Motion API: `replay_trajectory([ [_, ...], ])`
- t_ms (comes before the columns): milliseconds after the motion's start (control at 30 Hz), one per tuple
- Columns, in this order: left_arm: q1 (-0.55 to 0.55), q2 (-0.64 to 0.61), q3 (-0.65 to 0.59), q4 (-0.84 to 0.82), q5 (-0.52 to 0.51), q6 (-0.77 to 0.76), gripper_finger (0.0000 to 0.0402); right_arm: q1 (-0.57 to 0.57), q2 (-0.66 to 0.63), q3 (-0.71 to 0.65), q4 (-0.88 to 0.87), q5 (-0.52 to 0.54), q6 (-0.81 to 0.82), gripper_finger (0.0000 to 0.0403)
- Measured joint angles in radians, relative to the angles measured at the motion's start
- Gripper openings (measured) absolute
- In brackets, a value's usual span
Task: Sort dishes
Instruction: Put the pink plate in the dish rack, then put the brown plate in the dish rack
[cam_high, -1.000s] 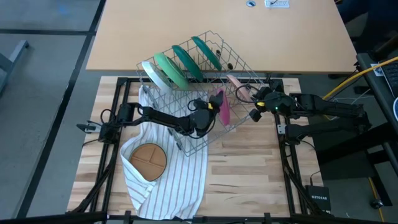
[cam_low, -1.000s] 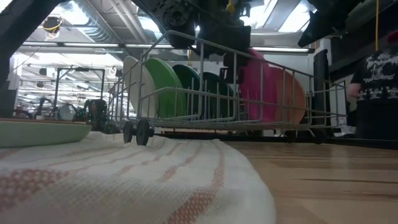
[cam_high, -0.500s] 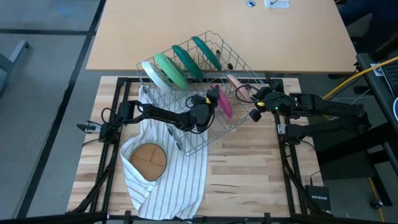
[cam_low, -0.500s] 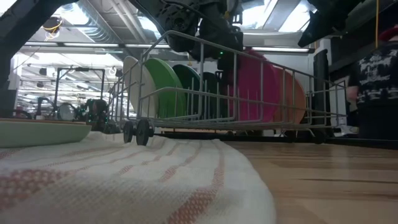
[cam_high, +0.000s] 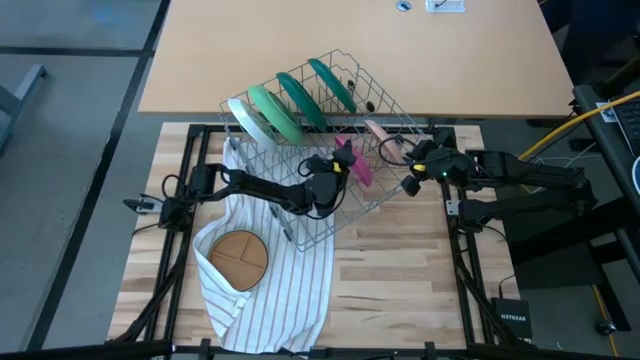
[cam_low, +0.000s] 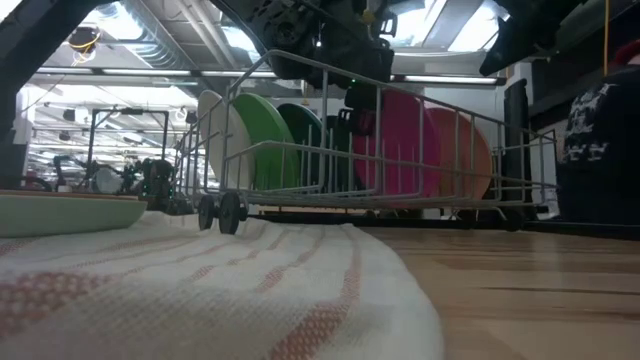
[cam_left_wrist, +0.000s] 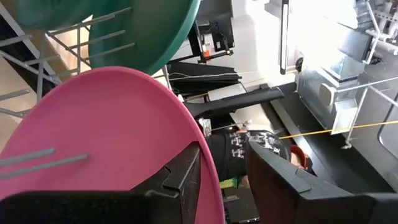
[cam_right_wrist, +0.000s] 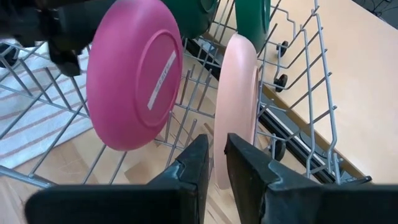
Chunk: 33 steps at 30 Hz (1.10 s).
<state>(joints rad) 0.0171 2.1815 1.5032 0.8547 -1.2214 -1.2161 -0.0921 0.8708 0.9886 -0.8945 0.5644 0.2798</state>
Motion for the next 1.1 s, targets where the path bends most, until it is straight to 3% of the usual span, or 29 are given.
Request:
replay_trajectory([
  [467,-0.025,-0.001,0.000,-0.009,-0.058,0.137,0.0117,0.000,0.000,0.000,-0.053,0.000,0.002,0.0062],
  [767,-0.074,-0.002,0.000,-0.006,-0.177,0.322,0.0117,0.000,0.000,0.000,-0.052,0.000,0.002,0.0062],
  [1100,-0.144,-0.013,-0.001,-0.002,-0.196,0.405,0.0117,0.000,0.000,0.000,-0.056,0.000,0.003,0.0062],
])
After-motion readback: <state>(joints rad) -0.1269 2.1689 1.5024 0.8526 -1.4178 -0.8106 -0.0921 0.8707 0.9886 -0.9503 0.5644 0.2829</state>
